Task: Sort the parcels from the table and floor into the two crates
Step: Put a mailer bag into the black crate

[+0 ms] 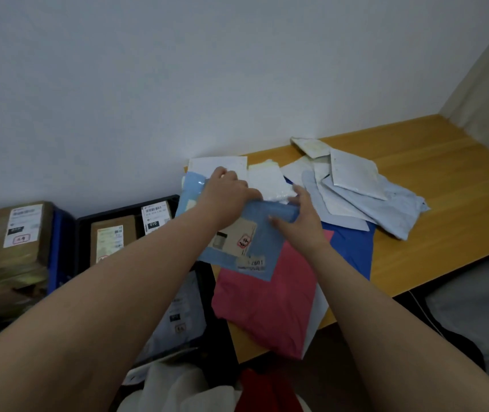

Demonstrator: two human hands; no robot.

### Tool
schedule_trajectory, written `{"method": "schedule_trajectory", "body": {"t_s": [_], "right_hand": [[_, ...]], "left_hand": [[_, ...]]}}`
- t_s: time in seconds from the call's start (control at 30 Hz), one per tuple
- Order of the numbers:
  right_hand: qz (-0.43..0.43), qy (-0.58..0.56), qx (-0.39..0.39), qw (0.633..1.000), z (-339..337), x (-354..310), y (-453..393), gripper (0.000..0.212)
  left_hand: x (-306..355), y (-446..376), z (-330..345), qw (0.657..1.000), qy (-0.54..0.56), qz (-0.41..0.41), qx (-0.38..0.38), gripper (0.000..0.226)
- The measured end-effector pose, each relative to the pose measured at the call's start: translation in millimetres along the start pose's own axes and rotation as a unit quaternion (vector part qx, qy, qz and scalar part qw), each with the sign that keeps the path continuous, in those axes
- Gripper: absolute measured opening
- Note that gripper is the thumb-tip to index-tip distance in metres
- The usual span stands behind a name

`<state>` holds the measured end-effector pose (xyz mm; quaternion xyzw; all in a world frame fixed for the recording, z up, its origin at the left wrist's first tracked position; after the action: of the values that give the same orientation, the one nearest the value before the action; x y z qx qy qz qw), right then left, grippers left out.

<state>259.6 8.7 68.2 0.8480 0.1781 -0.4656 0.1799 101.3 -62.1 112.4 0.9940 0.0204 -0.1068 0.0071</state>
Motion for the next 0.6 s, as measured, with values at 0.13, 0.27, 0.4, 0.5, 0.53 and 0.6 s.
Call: {"method": "schedule_trajectory", "body": {"t_s": [0.13, 0.27, 0.4, 0.5, 0.53, 0.6], "right_hand": [[0.02, -0.07, -0.008, 0.997, 3, 1, 5, 0.009], [0.103, -0.264, 0.109, 0.953, -8, 7, 9, 0.008], [0.13, -0.426, 0.129, 0.886, -10, 5, 6, 0.01], [0.122, -0.465, 0.118, 0.869, -6, 0, 5, 0.008], [0.121, -0.476, 0.113, 0.864, -4, -1, 5, 0.008], [0.122, -0.498, 0.105, 0.852, -1, -1, 6, 0.007]], "left_hand": [[5, -2, -3, 0.996, 0.051, -0.043, 0.065, 0.049], [-7, 13, 5, 0.903, 0.305, -0.263, 0.148, 0.087], [1, 20, 18, 0.778, 0.543, -0.296, 0.111, 0.099], [10, 22, 18, 0.73, 0.603, -0.296, 0.129, 0.084], [12, 22, 16, 0.729, 0.602, -0.292, 0.145, 0.077], [14, 22, 12, 0.722, 0.601, -0.289, 0.183, 0.062]]}}
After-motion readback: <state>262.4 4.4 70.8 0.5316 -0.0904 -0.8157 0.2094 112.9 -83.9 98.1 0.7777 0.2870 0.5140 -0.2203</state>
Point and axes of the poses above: each hand's wrist, its own y-axis away from the middle knuckle, its own z-axis out of the palm, x = y × z, the point moved 2 cm from there along -y, towards the middle knuckle, and after that the axes turned 3 degrees about z, right-handed, at the moved point
